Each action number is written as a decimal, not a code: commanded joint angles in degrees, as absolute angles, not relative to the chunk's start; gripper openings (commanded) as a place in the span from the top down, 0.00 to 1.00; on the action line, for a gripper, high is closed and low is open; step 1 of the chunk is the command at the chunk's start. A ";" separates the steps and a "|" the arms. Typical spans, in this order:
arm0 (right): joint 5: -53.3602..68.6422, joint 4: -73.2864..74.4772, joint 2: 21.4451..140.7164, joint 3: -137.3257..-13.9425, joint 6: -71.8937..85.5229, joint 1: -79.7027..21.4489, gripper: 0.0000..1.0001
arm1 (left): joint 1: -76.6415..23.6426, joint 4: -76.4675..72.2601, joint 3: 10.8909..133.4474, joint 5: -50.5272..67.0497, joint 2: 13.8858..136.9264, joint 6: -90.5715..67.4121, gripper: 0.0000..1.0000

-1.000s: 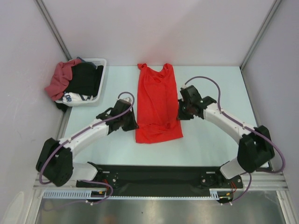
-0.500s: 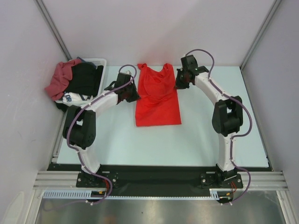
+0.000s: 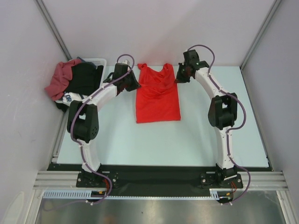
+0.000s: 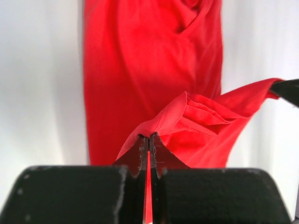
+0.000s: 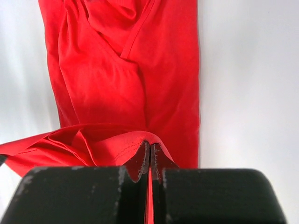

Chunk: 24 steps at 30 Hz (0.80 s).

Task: Fold and stack the tank tops
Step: Fold the tank top

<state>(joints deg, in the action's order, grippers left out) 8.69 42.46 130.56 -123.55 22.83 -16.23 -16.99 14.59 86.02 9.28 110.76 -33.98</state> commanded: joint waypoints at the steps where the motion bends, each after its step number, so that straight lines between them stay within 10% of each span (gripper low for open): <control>1: 10.89 40.35 131.66 -127.18 22.76 -14.42 1.00 | -16.00 12.48 90.52 10.90 112.23 -32.34 1.00; 24: 21.62 30.50 141.68 -134.82 24.78 -11.43 0.96 | -12.48 10.28 101.86 16.87 124.00 -35.07 0.98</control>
<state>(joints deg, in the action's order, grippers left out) 20.08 33.65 140.46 -130.78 24.62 -11.57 -12.99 13.45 97.71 14.57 122.67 -34.48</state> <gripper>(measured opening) 0.038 0.013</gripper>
